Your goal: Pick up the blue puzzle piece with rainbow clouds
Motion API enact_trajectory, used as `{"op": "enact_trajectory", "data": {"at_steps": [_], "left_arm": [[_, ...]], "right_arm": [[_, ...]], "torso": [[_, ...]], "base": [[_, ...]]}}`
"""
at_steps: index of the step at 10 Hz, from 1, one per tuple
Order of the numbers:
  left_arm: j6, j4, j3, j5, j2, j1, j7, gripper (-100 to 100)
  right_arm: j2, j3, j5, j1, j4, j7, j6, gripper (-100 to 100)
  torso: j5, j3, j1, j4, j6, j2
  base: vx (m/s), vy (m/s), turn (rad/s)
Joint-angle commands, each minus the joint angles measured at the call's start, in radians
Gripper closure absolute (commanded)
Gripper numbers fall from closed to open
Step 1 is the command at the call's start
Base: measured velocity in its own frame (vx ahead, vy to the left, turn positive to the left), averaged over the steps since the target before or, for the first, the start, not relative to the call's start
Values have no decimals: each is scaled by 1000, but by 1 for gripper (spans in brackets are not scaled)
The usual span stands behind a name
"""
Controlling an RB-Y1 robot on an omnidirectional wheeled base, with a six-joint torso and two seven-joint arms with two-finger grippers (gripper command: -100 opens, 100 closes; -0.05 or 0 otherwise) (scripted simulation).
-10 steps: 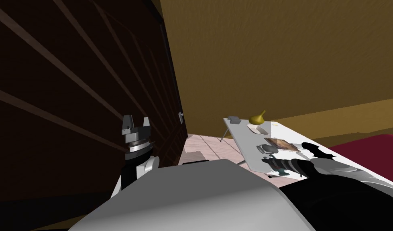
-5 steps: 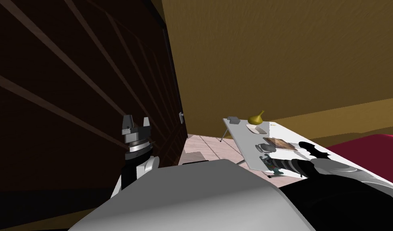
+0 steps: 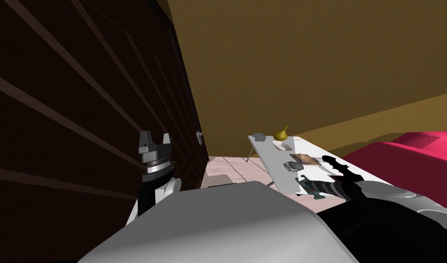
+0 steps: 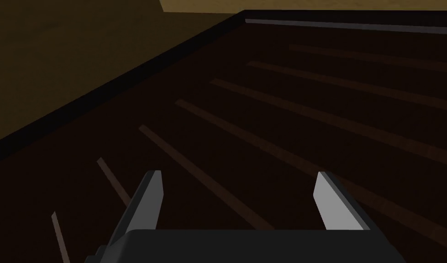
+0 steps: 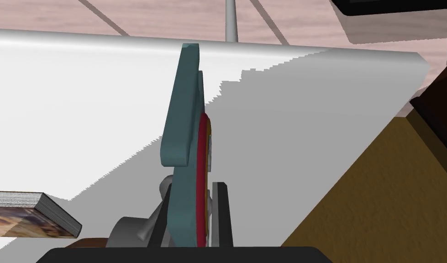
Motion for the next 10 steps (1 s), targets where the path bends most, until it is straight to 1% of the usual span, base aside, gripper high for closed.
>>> {"op": "enact_trajectory", "data": {"at_steps": [1, 2, 3, 4, 5, 6, 7, 8, 9, 10], "left_arm": [[0, 0, 0, 0, 0, 0, 0, 0], [0, 0, 0, 0, 0, 0, 0, 0], [0, 0, 0, 0, 0, -1, 0, 0], [0, 0, 0, 0, 0, 0, 0, 0], [0, 0, 0, 0, 0, 0, 0, 0], [0, 0, 0, 0, 0, -1, 0, 0], [0, 0, 0, 0, 0, 0, 0, 0], [0, 0, 0, 0, 0, 0, 0, 0], [0, 0, 0, 0, 0, 0, 0, 0], [0, 0, 0, 0, 0, 0, 0, 0]], "right_arm": [[-15, -8, -19, 46, -50, 45, 17, 100], [-15, -8, -19, 46, -65, 45, 17, 100], [-40, -21, -56, 90, -102, 90, 41, 100], [-40, -21, -56, 107, -131, 106, 41, 100], [-40, -21, -56, 107, -140, 106, 41, 100], [-66, -34, -94, 147, -174, 152, 65, 100], [-66, -34, -94, 169, -202, 167, 65, 100], [-92, -47, -131, 214, -244, 202, 89, 100], [-92, -47, -131, 231, -269, 229, 89, 100], [-92, -47, -131, 231, -289, 229, 89, 100]], "torso": [[0, 0, 0, 0, 0, 0], [-2, 0, 0, 0, -2, 0], [-2, 2, 3, 1, -4, 4], [0, 2, 4, 1, 0, 5], [0, 2, 4, 0, -1, 4], [0, 3, 6, 1, -3, 6], [2, 2, 5, 0, 1, 4], [1, 2, 6, 0, 0, 4], [2, 1, 7, 0, 1, 1], [1, 1, 6, 0, -1, 2]], "base": [[209, -104, -261], [89, -36, -6], [127, -44, -263], [173, -48, -295], [89, -19, -75], [171, -46, -311], [169, -34, -321], [215, -20, -366], [191, -30, -273], [72, -28, -30]]}}
